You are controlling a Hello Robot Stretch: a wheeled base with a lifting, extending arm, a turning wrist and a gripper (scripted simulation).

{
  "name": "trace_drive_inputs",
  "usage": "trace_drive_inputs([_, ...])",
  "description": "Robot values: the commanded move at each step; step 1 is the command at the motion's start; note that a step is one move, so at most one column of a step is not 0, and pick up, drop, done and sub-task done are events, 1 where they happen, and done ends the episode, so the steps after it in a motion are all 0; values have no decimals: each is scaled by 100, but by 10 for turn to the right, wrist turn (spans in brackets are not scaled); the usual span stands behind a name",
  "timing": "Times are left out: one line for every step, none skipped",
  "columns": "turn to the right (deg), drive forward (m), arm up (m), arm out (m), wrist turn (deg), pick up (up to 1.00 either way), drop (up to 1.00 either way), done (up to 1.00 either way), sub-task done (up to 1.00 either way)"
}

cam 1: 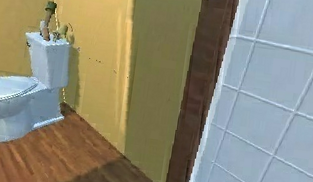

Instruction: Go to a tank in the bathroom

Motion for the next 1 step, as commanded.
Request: trace_drive_inputs([0,45,0,0,0,0,0,0,0])
